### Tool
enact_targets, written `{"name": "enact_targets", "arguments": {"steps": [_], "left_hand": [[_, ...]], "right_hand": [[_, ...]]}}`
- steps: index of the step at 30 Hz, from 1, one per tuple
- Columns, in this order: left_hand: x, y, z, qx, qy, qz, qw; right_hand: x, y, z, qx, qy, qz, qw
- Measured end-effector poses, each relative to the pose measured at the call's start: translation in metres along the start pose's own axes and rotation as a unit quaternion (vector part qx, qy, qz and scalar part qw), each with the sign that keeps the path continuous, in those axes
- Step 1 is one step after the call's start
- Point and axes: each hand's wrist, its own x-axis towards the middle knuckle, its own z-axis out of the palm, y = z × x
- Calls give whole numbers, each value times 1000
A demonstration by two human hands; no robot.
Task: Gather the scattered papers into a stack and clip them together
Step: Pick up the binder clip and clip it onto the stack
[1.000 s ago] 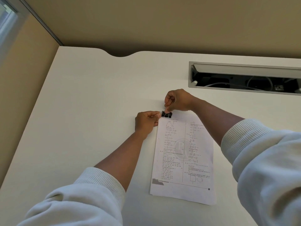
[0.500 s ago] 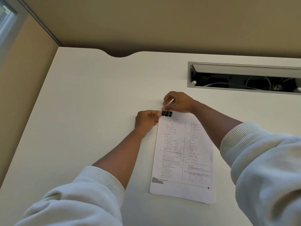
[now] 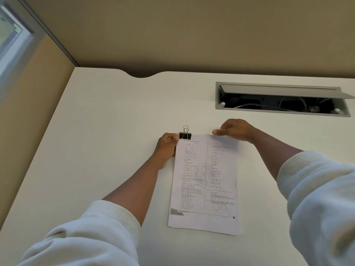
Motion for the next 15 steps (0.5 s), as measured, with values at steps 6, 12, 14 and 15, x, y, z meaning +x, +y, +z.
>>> {"name": "enact_targets", "arguments": {"steps": [6,12,14,15], "left_hand": [[-17,4,-6,-31,9,11,999],[-32,11,-10,-57,20,16,998],[-36,13,-13,-67,33,17,997],[-38,14,-14,-71,39,18,997]], "right_hand": [[-28,15,7,199,17,78,977],[-50,29,23,265,-117,84,953],[-57,31,27,277,-140,76,947],[-60,32,29,286,-149,75,944]]}}
